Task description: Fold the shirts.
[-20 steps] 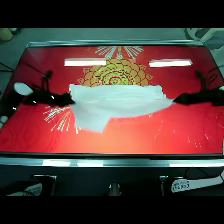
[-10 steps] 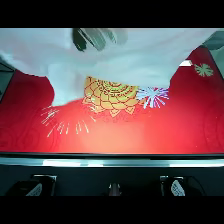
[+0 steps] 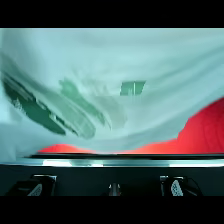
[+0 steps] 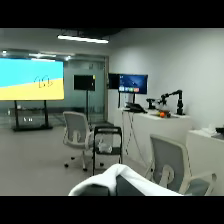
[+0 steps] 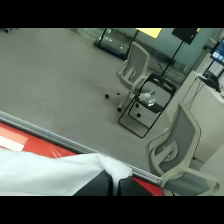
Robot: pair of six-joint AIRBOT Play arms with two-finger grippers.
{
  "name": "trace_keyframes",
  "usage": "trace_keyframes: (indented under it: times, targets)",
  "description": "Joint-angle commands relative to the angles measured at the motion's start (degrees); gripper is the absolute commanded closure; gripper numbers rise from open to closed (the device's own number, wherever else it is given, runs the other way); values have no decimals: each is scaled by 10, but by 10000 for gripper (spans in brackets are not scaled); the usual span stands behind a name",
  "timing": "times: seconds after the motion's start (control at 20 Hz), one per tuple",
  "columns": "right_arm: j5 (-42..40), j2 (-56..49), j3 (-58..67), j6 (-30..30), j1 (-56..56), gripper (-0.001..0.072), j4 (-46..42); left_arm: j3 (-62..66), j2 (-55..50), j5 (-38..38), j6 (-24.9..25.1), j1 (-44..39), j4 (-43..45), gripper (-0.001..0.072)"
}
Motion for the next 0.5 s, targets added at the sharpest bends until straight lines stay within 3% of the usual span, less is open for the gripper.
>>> trace_keyframes:
  times: [0.0, 0.15, 0.25, 0.45]
  targets:
    - [86, -24, 1, 8, 0, 693, -13, -10, -10, -117, -36, 0, 57, 682]
    - [215, -115, 0, 20, 0, 694, -12, -82, -43, -180, -38, 0, 74, 682]
    - [284, -195, -10, 22, 0, 694, -23, -162, -75, -173, -37, -1, 78, 682]
    - [292, -316, -101, 28, 99, 694, -190, -342, -154, -89, -31, -1, 78, 682]
